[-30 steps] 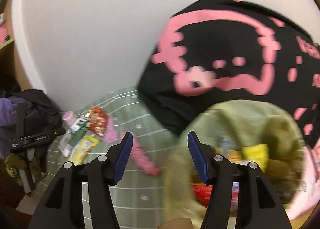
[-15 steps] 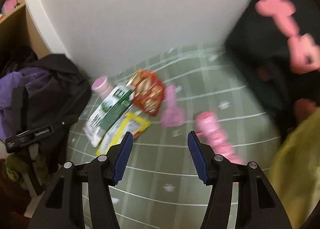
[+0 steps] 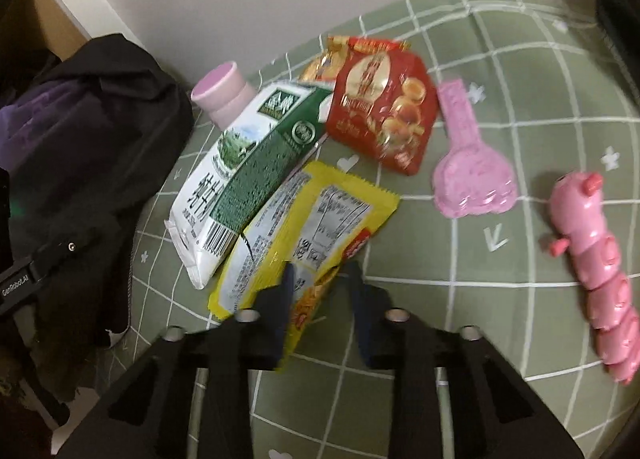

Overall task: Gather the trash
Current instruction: 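Grasp the yellow snack packet with the right tool while the left tool grasps the white milk carton, then lift and carry the yellow packet and milk carton over the trash bag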

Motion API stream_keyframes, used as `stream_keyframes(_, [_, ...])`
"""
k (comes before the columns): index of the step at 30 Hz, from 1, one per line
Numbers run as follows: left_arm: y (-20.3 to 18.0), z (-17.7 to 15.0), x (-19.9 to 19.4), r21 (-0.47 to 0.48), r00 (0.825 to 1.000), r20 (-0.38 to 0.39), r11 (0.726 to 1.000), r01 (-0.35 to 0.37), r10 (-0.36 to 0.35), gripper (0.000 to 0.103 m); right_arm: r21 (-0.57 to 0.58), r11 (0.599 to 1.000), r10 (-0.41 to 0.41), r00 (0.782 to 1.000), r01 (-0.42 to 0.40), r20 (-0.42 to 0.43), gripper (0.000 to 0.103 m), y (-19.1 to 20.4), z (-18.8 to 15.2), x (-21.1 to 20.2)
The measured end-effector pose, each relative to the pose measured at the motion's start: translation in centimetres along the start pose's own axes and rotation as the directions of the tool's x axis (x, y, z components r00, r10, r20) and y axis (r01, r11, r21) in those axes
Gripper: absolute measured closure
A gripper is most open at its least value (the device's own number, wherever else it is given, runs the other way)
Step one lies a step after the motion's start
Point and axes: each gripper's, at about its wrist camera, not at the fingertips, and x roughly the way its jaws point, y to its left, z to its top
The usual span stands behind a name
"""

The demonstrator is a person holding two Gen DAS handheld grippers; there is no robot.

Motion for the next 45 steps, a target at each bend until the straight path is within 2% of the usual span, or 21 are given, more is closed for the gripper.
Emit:
stream_keyframes(2, [-0.2, 0.2, 0.2, 0.016, 1.000, -0.006, 1.000, 0.008, -0.008, 0.056, -0.014, 1.000, 0.008, 1.000, -0.008, -0.001, 0.091, 0.1, -0.2, -0.2])
stream_keyframes(5, [-0.8, 0.8, 0.8, 0.026, 1.000, -0.012, 1.000, 0.017, -0.016, 0.052, -0.018, 0.999, 0.032, 0.999, -0.032, -0.009, 0.092, -0.4, -0.7, -1.1])
stream_keyframes(8, [-1.9, 1.7, 1.6, 0.041, 0.999, -0.016, 0.998, 0.044, -0.043, 0.052, 0.004, 1.000, 0.010, 1.000, -0.010, 0.013, 0.092, -1.4, -1.5, -2.7])
stream_keyframes(11, [-3.7, 2.9, 2.8, 0.097, 0.998, -0.021, 0.993, 0.064, -0.062, 0.052, 0.050, 0.999, -0.018, 0.999, 0.016, 0.049, 0.092, -3.0, -2.4, -4.6])
stream_keyframes(16, [-5.6, 4.8, 5.2, 0.159, 0.998, -0.042, 0.986, 0.056, -0.050, 0.052, 0.100, 0.995, -0.036, 0.997, 0.028, 0.072, 0.092, -4.9, -3.9, -7.0])
stream_keyframes(21, [-7.2, 6.2, 7.8, 0.192, 0.994, -0.090, 0.978, 0.081, -0.065, 0.051, 0.140, 0.988, -0.073, 0.992, 0.058, 0.103, 0.092, -6.0, -5.3, -9.1])
stream_keyframes(25, [-8.6, 6.7, 9.2, 0.258, 0.996, -0.091, 0.965, 0.040, -0.016, 0.049, 0.163, 0.984, -0.082, 0.991, 0.064, 0.106, 0.092, -7.0, -6.3, -10.4])
stream_keyframes(28, [-8.9, 6.7, 10.1, 0.271, 0.994, -0.108, 0.963, 0.012, 0.018, 0.049, 0.163, 0.984, -0.083, 0.992, 0.066, 0.100, 0.092, -6.9, -6.9, -10.8])
stream_keyframes(31, [-8.8, 6.5, 10.7, 0.264, 0.992, -0.119, 0.964, -0.002, 0.035, 0.049, 0.158, 0.985, -0.088, 0.991, 0.071, 0.098, 0.092, -6.8, -7.2, -10.9])
stream_keyframes(33, [-8.6, 6.2, 10.9, 0.242, 0.987, -0.156, 0.970, 0.005, 0.034, 0.050, 0.155, 0.985, -0.089, 0.991, 0.074, 0.097, 0.092, -6.9, -7.4, -11.2])
stream_keyframes(37, [-8.4, 5.4, 10.5, 0.188, 0.976, -0.215, 0.980, 0.059, -0.017, 0.055, 0.151, 0.986, -0.090, 0.991, 0.074, 0.098, 0.092, -7.1, -7.5, -11.7])
stream_keyframes(41, [-8.4, 4.3, 8.2, 0.161, 0.982, -0.187, 0.986, 0.041, -0.010, 0.057, 0.141, 0.988, -0.079, 0.991, 0.063, 0.106, 0.092, -7.1, -7.4, -11.9])
stream_keyframes(45, [-8.5, 2.6, 5.3, 0.112, 0.983, -0.175, 0.991, 0.079, -0.059, 0.057, 0.122, 0.992, -0.059, 0.992, 0.045, 0.112, 0.092, -6.8, -7.5, -12.0])
